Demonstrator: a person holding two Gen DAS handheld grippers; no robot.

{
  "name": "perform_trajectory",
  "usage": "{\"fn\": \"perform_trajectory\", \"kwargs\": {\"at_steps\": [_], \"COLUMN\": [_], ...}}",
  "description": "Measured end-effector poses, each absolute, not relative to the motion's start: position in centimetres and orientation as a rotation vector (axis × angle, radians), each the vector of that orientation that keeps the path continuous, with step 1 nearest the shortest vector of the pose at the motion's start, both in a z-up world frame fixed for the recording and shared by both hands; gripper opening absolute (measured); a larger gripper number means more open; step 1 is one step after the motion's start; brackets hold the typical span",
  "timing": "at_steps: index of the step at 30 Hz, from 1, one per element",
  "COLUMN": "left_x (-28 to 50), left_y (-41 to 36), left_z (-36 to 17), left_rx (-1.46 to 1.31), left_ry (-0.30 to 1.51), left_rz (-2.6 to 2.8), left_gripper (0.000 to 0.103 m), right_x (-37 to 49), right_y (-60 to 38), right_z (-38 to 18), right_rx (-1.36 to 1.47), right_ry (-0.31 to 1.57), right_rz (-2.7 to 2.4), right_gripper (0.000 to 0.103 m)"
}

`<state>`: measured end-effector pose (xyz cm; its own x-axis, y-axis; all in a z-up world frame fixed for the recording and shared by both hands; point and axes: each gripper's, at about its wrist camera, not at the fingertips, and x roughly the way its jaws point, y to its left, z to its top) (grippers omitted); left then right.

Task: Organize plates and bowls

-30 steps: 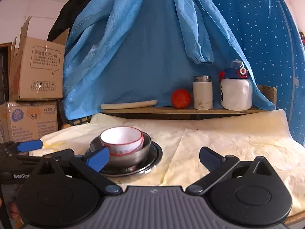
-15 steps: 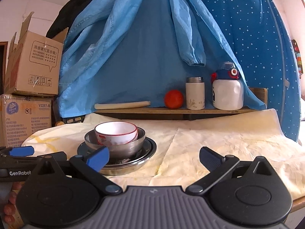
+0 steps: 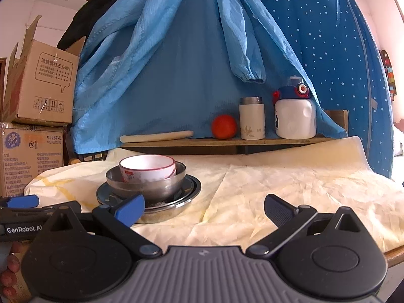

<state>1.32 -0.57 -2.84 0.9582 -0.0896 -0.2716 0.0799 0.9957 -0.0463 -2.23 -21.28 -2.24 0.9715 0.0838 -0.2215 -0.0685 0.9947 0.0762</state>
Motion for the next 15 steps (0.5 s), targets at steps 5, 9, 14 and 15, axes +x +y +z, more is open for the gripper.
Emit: {"fn": "perform_trajectory", "kwargs": {"at_steps": [5,9,14,15], "left_x": [1.40,1.44,1.59,1.64], "left_y": [-0.52,-0.47,-0.32,-0.29], "left_z": [-2.97,-3.00,-3.10,-3.12], "left_rx": [-0.043,-0.047,-0.052,-0.053], "left_ry": [0.285,0.290,0.292,0.293], "left_rz": [-0.092,-0.093,-0.091,-0.091], "left_gripper": [0.102,0.102,0.102,0.102], "right_x": [-2.18,-2.24,-2.22,-2.22], "right_y": [-21.24,-21.07,-21.13,-21.12], "right_z": [-2.42,-2.42,-2.47,-2.47], "right_rx": [0.067,0.059,0.066,0.066], "right_ry": [0.241,0.238,0.237,0.238], "right_rz": [0.092,0.101,0.097,0.097], "right_gripper": [0.103,0.103,0.103,0.103]}}
